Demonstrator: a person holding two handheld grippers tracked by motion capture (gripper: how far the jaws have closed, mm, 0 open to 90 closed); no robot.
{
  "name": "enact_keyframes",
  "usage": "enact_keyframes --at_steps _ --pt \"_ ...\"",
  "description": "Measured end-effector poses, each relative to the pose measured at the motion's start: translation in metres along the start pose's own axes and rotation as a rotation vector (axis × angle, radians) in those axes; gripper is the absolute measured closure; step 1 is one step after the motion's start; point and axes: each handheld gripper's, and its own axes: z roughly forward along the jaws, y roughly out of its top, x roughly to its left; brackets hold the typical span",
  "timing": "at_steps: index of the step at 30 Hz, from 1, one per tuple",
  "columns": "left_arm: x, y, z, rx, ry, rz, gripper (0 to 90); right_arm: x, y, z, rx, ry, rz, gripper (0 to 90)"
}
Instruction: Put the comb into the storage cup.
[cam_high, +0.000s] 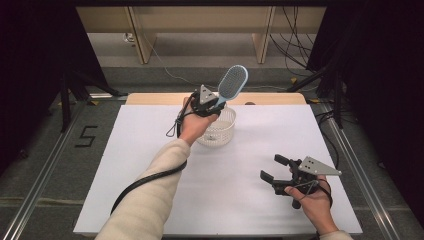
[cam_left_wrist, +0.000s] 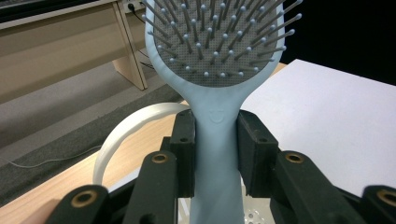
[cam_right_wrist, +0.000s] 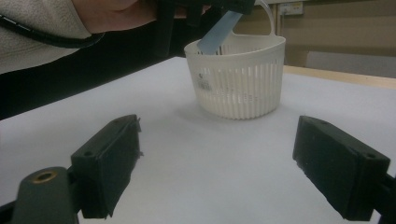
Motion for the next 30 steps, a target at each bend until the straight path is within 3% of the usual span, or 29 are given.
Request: enact_keyframes --at_steps 30 --pt "-0.0024 -0.0078 0.0022 0.016 -0.016 0.014 69.6 0.0002 0.0000 0.0002 -0.001 0.000 0.001 15.6"
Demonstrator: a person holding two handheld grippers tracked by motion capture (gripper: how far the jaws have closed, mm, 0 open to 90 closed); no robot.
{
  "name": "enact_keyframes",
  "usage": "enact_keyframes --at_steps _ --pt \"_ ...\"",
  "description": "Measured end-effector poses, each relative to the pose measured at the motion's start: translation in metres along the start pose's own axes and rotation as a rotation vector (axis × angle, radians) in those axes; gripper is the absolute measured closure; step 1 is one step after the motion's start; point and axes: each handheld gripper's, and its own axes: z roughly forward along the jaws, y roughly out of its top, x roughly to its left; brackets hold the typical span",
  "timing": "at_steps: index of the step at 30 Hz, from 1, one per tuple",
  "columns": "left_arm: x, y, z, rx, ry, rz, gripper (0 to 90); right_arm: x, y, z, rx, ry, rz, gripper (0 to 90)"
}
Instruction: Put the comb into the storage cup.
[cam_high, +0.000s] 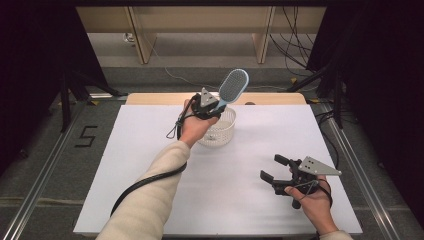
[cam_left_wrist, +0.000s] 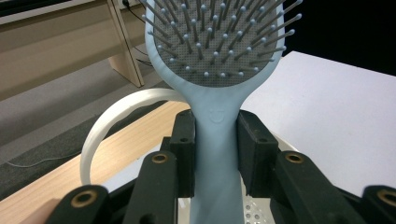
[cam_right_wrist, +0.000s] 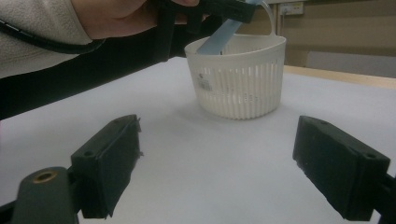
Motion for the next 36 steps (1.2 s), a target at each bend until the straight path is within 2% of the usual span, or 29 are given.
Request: enact_keyframes --at_steps 36 --pt "-0.0026 -0.0061 0.0029 0.020 -0.008 0.015 69.6 0.0000 0.0000 0.0000 0.000 0.000 0.000 15.7"
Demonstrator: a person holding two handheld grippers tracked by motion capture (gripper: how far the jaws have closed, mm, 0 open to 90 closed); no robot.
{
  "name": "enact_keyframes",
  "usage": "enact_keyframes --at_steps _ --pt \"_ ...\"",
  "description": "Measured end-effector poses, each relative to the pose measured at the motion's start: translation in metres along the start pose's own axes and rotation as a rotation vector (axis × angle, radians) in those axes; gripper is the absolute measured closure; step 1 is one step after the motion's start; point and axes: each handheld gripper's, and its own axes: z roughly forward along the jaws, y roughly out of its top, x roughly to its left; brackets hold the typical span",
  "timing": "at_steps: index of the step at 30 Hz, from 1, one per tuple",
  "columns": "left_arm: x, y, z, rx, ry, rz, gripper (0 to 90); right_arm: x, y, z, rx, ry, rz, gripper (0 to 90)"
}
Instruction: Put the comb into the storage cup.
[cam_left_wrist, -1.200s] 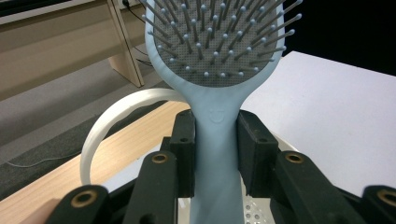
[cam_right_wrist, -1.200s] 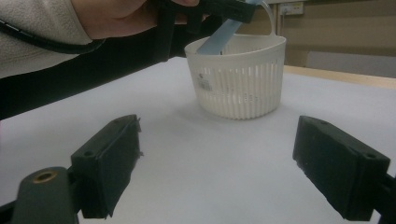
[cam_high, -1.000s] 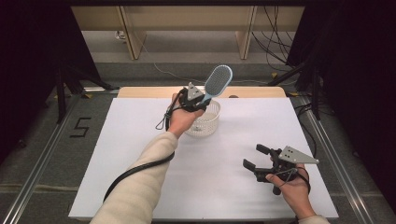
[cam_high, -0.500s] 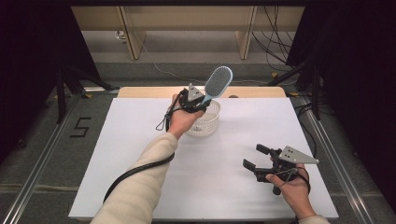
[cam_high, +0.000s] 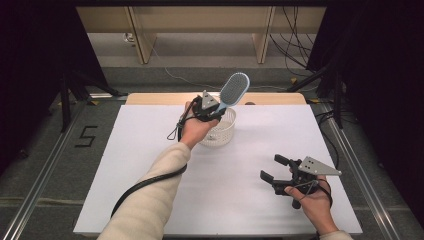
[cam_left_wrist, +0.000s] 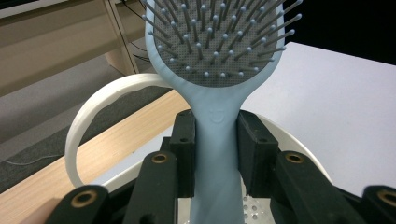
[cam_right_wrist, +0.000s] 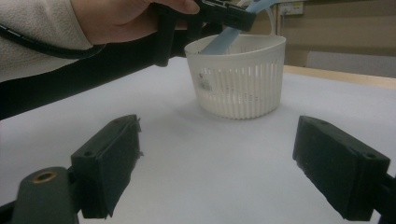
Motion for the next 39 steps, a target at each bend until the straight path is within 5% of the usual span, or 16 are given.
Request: enact_keyframes --at_steps 39 --pt "-0.0061 -0.0072 0.0052 0.039 -0.021 0.036 69.5 0.0000 -0.0003 0.0002 0.001 0.002 0.001 15.7"
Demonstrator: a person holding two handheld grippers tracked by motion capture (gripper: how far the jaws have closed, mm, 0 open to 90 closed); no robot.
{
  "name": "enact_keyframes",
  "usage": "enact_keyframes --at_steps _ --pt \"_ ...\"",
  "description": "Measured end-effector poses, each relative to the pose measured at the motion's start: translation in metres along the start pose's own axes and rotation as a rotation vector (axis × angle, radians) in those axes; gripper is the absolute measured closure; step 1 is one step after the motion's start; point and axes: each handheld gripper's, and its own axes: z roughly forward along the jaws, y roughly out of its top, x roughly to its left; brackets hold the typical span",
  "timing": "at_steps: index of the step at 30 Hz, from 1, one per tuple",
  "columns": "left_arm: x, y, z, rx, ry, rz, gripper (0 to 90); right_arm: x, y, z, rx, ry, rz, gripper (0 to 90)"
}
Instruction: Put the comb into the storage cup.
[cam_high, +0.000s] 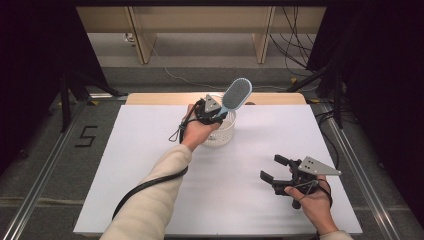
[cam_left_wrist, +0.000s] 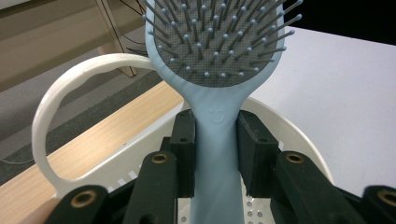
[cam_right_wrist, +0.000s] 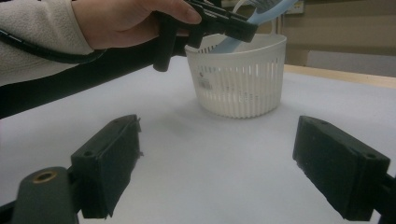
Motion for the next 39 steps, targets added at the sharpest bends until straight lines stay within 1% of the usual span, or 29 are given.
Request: enact_keyframes --at_steps 11,20,25,29,32,34,35,37,38,39 --pt "-0.002 -0.002 0.001 0.006 -0.006 0.000 69.4 0.000 0.000 0.000 -0.002 0.002 0.000 15.7" --pt "-0.003 -0.003 0.001 0.013 -0.007 0.011 69.4 0.000 0.000 0.000 0.000 -0.001 -0.001 15.7" --pt "-0.002 -0.003 0.001 0.016 -0.007 0.006 69.2 0.000 0.000 0.000 -0.001 0.000 -0.002 15.6" --pt "-0.002 -0.002 0.001 0.029 -0.006 0.005 68.5 0.000 0.000 0.000 -0.002 0.001 -0.002 15.7" --pt "0.000 -0.003 0.000 0.039 -0.007 -0.009 64.4 0.000 0.000 0.000 0.000 0.000 0.000 15.6" --pt "0.002 -0.004 -0.001 0.036 0.000 -0.046 58.8 0.000 0.000 0.000 -0.001 0.001 0.000 15.6" --pt "0.004 -0.004 -0.002 0.036 0.010 -0.056 55.8 0.000 0.000 0.000 -0.002 0.002 0.001 15.7" --pt "0.006 -0.002 -0.004 0.034 0.021 -0.057 50.6 0.000 0.000 0.001 -0.001 0.003 0.000 15.7" --pt "0.008 -0.002 -0.006 0.049 0.032 -0.041 48.9 0.000 0.000 0.001 -0.001 0.003 -0.001 15.7" --pt "0.008 -0.002 -0.007 0.047 0.037 -0.039 46.8 0.000 0.000 0.001 0.000 0.002 -0.002 15.7"
